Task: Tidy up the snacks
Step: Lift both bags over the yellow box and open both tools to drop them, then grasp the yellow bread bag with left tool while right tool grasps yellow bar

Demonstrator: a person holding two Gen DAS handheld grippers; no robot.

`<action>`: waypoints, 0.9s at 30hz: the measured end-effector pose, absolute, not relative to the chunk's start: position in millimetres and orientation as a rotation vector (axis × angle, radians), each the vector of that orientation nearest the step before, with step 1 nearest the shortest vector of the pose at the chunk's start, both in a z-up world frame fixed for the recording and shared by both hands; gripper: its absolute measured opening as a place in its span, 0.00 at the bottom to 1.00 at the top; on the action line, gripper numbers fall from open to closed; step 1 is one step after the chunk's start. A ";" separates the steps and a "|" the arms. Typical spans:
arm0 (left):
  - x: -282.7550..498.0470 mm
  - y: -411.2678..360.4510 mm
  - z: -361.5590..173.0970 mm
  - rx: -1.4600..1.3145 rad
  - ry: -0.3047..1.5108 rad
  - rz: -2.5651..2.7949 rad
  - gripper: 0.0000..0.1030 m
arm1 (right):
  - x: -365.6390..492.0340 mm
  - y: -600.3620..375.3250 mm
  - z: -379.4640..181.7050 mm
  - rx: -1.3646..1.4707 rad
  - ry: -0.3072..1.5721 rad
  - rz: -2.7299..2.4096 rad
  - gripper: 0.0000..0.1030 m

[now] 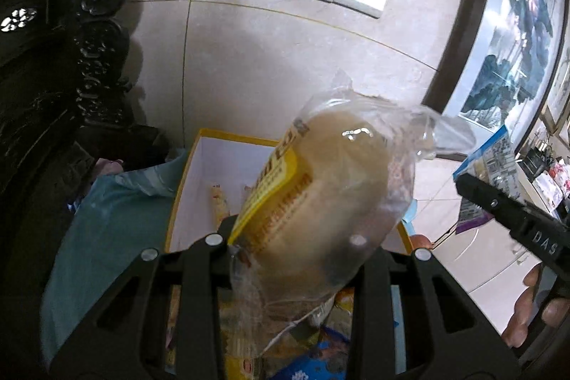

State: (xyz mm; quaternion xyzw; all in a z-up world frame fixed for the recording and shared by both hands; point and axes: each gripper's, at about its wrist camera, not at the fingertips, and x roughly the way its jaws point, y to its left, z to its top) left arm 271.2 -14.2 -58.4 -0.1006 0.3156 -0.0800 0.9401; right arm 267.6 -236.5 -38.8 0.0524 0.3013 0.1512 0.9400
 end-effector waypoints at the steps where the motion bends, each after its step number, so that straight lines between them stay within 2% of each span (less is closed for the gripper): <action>1: 277.7 -15.2 -60.3 -0.205 0.648 -0.160 0.30 | 277.1 -234.1 -42.9 0.098 0.621 0.309 0.21; 5: 306.6 -22.2 -70.9 -0.190 0.653 -0.142 0.33 | 308.8 -228.7 -55.4 0.070 0.605 0.293 0.23; 6: 317.8 -26.6 -80.4 -0.178 0.666 -0.129 0.41 | 316.9 -227.4 -61.5 0.054 0.610 0.286 0.36; 7: 330.1 -30.8 -93.5 -0.160 0.713 -0.110 0.80 | 334.4 -222.3 -76.4 -0.001 0.675 0.248 0.67; 8: 338.1 -32.9 -104.9 -0.144 0.758 -0.075 0.93 | 343.9 -218.1 -88.0 -0.056 0.727 0.204 0.70; 10: 349.3 -29.6 -130.4 -0.136 0.852 -0.036 0.93 | 349.9 -212.1 -104.7 -0.140 0.778 0.179 0.70; 20: 272.0 19.1 -125.9 -0.211 0.814 -0.034 0.93 | 265.6 -266.3 -102.0 0.073 0.752 0.258 0.70; 27: 198.9 32.4 -148.9 -0.158 0.889 -0.011 0.93 | 194.7 -262.4 -110.9 0.102 0.784 0.267 0.70</action>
